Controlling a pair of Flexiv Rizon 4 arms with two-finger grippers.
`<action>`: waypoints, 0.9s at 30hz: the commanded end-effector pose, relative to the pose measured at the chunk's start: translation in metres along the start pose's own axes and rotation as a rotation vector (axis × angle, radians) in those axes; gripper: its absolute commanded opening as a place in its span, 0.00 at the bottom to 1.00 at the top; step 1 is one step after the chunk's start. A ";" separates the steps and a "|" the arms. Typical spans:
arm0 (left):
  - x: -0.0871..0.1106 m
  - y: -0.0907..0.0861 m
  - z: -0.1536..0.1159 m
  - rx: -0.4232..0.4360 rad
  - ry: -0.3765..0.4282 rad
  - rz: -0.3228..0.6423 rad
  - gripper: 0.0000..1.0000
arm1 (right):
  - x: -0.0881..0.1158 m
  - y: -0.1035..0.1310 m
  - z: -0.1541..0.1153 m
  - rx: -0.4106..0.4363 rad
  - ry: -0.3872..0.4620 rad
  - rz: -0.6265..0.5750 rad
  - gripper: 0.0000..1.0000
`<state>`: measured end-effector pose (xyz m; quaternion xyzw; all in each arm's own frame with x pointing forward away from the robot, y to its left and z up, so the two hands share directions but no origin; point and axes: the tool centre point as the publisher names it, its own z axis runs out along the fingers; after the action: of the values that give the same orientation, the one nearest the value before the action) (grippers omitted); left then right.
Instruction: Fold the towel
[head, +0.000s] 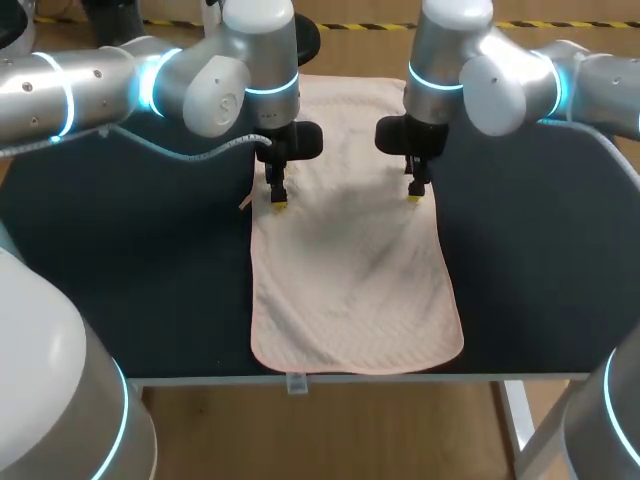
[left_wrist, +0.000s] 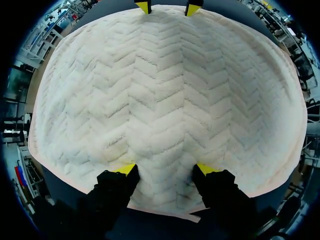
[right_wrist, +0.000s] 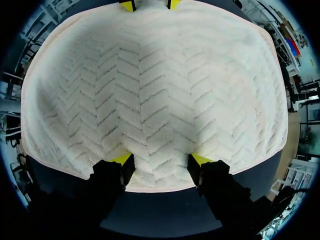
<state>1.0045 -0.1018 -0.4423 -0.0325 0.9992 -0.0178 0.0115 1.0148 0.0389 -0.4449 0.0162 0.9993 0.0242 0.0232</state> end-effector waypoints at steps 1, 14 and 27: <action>-0.003 0.001 0.015 0.001 0.004 -0.001 0.00 | -0.001 -0.002 0.003 0.001 -0.002 0.001 0.00; -0.003 0.002 -0.012 0.034 -0.049 -0.011 0.00 | 0.000 -0.005 -0.023 -0.035 -0.044 0.005 0.00; -0.022 0.010 -0.114 0.093 -0.282 -0.107 0.00 | -0.015 -0.006 -0.112 -0.105 -0.204 -0.053 0.00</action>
<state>1.0392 -0.0991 -0.3738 -0.0809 0.9873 -0.0618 0.1217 1.0389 0.0371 -0.3665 -0.0075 0.9911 0.0718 0.1116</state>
